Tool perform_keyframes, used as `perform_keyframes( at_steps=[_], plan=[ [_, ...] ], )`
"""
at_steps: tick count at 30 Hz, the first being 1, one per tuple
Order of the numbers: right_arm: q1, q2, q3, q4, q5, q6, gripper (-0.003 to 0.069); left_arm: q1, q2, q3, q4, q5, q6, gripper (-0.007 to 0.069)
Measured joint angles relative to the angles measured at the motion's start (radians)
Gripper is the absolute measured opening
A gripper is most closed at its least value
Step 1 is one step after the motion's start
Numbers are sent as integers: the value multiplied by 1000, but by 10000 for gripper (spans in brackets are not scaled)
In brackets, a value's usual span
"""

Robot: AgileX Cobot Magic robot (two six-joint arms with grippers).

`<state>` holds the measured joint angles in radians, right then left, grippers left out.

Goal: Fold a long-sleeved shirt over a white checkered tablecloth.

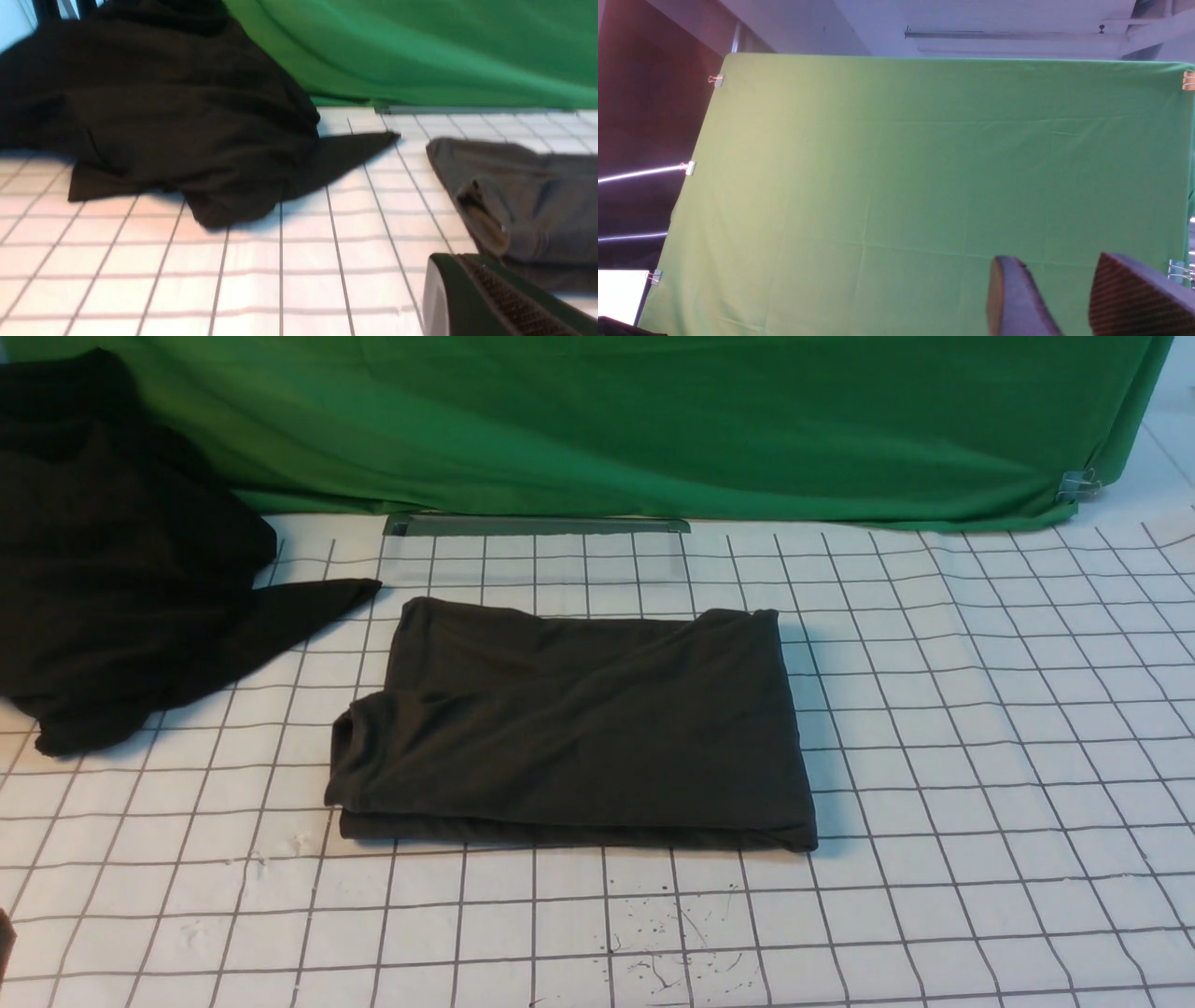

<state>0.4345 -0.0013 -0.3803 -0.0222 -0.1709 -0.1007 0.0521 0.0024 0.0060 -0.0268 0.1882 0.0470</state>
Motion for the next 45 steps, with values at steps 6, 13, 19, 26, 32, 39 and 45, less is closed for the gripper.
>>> perform_keyframes(
  at_steps=[6,13,19,26,32,39,45],
  plan=[
    [0,0,0,0,0,0,241,0,0,1,-5,35,2,1],
    [0,0,0,0,0,0,241,0,0,1,-5,37,2,1],
    [0,0,0,0,0,0,241,0,0,1,-5,37,3,1],
    [0,0,0,0,0,0,241,0,0,1,-5,37,4,1],
    [0,0,0,0,4,0,241,0,0,1,-5,37,4,1],
    [0,0,23,0,216,13,241,0,0,1,-5,37,4,1],
    [0,2,149,0,328,46,241,0,0,1,-5,37,4,1]
  ],
)
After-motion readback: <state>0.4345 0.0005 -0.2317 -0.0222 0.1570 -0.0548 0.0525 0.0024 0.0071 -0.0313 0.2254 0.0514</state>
